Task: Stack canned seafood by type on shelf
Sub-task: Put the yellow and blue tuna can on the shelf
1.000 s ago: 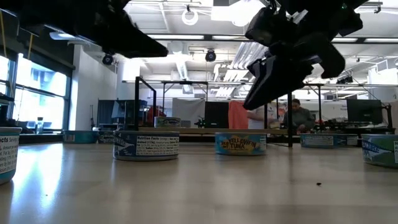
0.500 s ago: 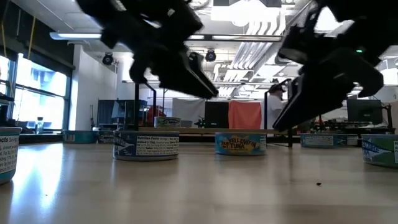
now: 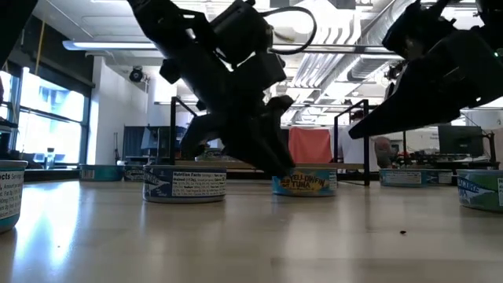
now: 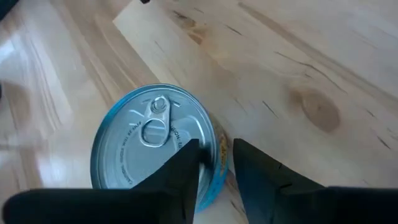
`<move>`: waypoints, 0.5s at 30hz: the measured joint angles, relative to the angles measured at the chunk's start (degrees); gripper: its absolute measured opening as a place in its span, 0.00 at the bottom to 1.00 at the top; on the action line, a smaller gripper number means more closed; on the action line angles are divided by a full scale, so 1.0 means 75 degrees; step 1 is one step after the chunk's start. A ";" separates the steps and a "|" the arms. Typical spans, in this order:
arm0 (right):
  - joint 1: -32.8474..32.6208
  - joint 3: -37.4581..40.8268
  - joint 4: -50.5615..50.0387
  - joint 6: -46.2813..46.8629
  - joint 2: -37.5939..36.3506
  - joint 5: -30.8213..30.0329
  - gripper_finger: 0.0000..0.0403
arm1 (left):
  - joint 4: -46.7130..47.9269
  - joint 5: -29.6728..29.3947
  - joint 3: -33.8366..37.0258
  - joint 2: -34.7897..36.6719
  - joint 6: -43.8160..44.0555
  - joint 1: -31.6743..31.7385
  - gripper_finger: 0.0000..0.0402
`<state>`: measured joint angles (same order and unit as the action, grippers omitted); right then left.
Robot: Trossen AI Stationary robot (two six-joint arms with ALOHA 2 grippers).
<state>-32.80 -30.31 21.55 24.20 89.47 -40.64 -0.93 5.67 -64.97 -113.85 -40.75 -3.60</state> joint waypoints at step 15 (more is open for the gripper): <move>0.0339 -0.0154 0.0086 -0.1904 0.0000 0.0244 0.23 | -0.0227 -0.0037 0.0029 0.0027 0.1171 -0.0005 0.00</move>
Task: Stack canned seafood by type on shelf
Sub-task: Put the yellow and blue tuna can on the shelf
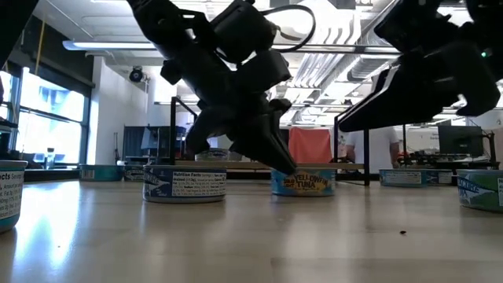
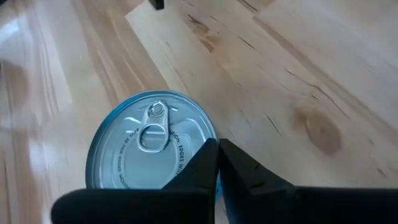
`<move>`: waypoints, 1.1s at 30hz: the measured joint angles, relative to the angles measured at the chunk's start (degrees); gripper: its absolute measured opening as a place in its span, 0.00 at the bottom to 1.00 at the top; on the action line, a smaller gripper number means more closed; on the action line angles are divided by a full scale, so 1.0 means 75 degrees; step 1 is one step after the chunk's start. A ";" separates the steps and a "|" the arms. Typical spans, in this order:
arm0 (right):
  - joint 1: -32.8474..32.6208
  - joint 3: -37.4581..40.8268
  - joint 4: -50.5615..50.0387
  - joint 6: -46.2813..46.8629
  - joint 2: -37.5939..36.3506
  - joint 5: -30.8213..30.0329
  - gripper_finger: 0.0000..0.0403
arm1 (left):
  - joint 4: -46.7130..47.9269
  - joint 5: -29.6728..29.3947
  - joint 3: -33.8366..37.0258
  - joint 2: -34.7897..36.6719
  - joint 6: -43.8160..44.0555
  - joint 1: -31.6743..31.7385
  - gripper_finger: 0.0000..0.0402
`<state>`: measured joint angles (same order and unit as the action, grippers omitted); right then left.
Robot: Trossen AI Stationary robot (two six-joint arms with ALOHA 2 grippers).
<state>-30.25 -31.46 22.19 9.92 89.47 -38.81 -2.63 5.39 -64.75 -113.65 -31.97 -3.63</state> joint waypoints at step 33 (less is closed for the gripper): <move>0.1435 0.0006 -0.0559 -0.4008 0.0035 0.0852 0.62 | -0.1191 0.0418 -0.0003 0.0216 0.2659 0.0385 0.00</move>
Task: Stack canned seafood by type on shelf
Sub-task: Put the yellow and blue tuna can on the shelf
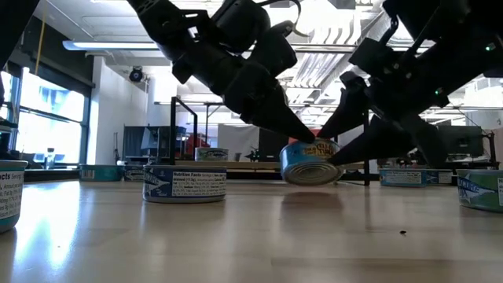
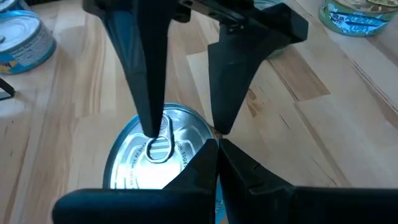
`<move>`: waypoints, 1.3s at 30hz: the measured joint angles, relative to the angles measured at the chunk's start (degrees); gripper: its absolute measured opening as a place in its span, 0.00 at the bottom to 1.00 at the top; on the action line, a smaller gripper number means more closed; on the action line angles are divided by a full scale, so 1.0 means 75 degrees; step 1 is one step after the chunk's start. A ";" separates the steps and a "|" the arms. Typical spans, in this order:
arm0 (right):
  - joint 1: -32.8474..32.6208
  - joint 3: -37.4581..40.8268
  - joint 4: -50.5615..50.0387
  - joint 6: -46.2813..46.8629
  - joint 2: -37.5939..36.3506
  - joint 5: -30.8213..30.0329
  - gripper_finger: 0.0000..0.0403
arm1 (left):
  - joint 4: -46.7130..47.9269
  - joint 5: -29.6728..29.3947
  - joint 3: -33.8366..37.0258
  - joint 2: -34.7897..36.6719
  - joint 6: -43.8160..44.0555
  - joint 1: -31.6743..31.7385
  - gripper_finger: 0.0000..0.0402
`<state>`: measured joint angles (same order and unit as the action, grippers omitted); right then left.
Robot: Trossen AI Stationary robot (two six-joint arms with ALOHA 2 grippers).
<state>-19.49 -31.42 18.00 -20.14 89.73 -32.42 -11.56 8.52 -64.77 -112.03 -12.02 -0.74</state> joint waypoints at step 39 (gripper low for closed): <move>0.1023 -0.2115 -0.0942 0.0585 -0.0132 -0.0744 0.30 | 0.0782 -0.1826 0.2892 0.4808 0.1121 -0.0541 0.02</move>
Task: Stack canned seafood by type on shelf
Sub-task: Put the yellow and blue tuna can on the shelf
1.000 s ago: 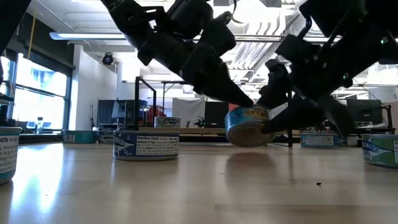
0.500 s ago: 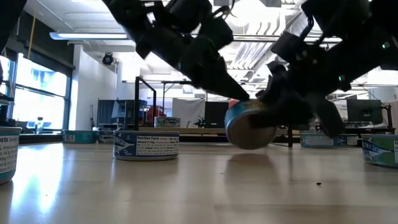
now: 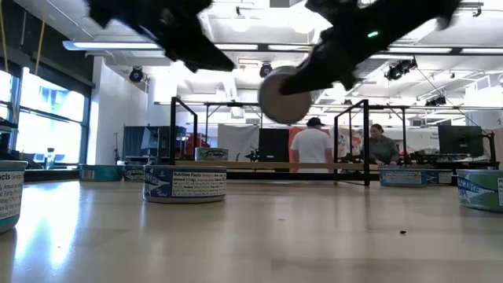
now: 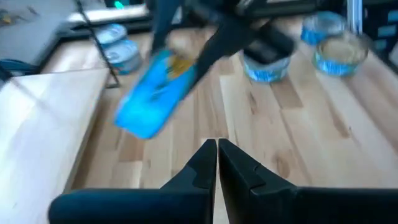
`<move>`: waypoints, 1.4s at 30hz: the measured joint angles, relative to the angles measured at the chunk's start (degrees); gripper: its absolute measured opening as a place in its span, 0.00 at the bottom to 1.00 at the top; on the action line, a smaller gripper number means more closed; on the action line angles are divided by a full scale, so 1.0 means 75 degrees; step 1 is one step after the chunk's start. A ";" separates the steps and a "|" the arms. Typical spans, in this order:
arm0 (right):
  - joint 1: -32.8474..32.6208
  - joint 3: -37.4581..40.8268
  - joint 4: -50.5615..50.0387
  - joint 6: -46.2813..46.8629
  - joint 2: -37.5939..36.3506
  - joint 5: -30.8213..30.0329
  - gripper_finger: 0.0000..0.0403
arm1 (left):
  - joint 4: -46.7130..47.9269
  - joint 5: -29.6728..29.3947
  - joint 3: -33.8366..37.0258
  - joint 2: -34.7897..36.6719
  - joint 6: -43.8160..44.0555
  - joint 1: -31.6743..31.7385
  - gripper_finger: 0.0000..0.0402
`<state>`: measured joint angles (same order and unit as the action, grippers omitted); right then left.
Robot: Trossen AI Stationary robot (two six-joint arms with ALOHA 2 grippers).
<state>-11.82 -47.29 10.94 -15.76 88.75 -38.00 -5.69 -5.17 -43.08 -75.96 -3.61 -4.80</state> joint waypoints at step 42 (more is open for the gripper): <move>0.5081 -0.5100 -0.4132 0.0573 0.3225 0.5203 0.50 | -0.1867 -0.2812 0.2184 0.1717 0.0800 -0.1812 0.02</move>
<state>26.29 -85.54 -20.05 -11.46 112.93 1.02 -19.70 -26.26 -26.70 -63.09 2.38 -18.39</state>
